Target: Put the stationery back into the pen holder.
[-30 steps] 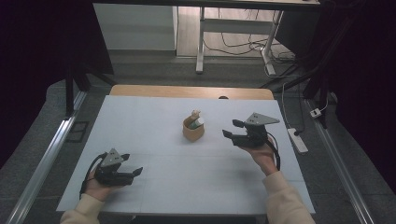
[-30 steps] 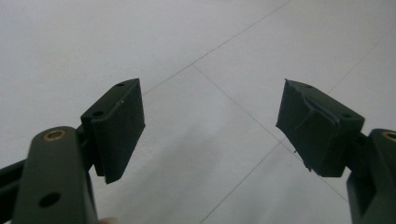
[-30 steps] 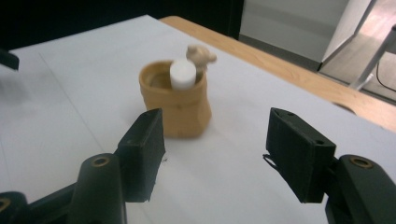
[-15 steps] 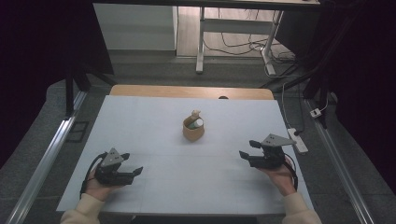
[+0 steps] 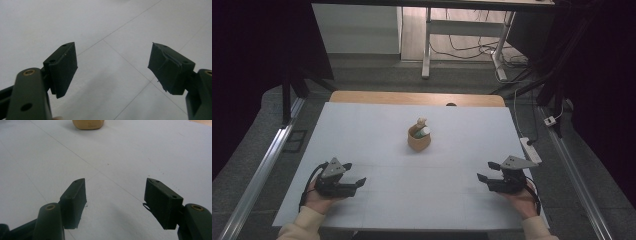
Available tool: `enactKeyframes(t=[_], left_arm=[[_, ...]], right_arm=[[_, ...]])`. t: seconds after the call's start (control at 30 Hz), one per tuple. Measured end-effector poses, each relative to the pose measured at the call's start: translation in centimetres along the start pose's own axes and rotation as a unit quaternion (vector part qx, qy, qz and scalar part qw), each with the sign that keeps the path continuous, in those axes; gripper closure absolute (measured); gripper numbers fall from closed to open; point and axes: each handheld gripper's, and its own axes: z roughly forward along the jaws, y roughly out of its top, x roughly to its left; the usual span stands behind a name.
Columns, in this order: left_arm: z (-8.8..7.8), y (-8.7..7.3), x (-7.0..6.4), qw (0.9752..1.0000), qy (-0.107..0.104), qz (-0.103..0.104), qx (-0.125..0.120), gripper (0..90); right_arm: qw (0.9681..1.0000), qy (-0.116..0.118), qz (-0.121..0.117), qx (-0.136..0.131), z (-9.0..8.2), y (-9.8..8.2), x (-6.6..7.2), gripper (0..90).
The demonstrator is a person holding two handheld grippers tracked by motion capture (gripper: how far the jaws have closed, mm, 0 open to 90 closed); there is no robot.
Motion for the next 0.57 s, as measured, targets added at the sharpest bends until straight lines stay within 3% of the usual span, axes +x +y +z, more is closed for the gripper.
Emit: enactKeyframes(t=[0.57], left_arm=[[0.07, 0.02, 0.01, 1.0, -0.001, 0.002, 0.002, 22.6]], right_arm=[[0.9999, 0.001, -0.006, 0.012, 0.13, -0.3, -0.03, 33.4]])
